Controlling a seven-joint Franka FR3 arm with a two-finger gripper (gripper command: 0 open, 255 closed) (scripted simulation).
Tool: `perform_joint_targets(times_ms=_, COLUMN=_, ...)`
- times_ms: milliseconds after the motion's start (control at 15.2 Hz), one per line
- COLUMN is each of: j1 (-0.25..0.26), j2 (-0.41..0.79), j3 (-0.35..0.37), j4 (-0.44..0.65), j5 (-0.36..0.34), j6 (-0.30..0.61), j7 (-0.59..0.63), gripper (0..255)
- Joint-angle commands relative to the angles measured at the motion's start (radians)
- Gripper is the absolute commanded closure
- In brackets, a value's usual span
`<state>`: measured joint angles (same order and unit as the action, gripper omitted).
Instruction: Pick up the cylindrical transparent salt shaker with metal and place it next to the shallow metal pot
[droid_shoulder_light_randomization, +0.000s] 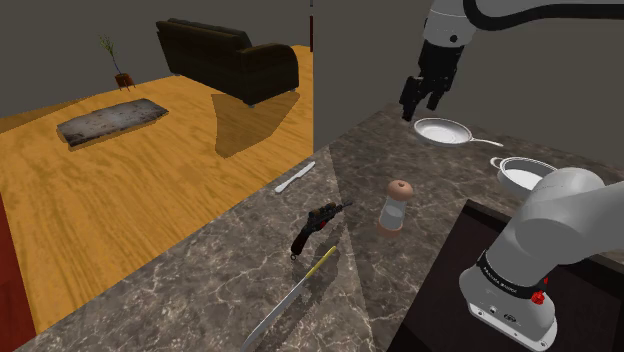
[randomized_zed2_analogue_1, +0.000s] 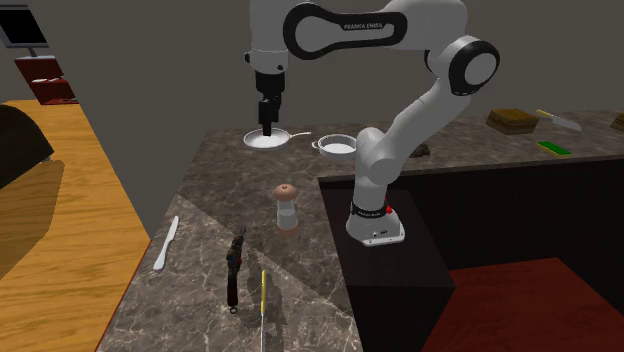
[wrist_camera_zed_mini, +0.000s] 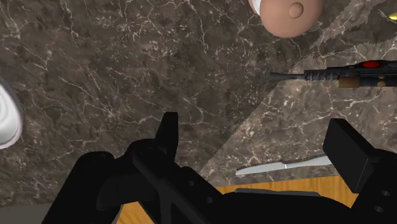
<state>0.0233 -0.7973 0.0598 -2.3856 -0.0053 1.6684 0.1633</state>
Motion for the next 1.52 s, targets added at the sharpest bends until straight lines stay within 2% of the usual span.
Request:
perform_joint_targets(times_ms=0, j1=0.000, j2=0.000, j3=0.000, j4=0.000, j5=0.000, j6=0.000, j7=0.000, gripper=0)
perform_joint_targets(times_ms=396, j1=0.019, j2=-0.017, j3=0.081, j4=-0.183, j5=0.037, j6=0.137, j7=0.100, gripper=0)
perform_joint_targets(times_ms=792, j1=0.046, j2=0.020, j3=0.175, j4=-0.331, j5=0.085, j6=0.293, j7=0.206, gripper=0)
perform_joint_targets(times_ms=1320, j1=0.046, j2=0.067, j3=0.193, j4=-0.420, j5=0.094, j6=0.426, j7=0.215, gripper=0)
perform_joint_targets(times_ms=1452, j1=0.046, j2=0.067, j3=0.193, j4=-0.420, j5=0.094, j6=0.426, j7=0.215, gripper=0)
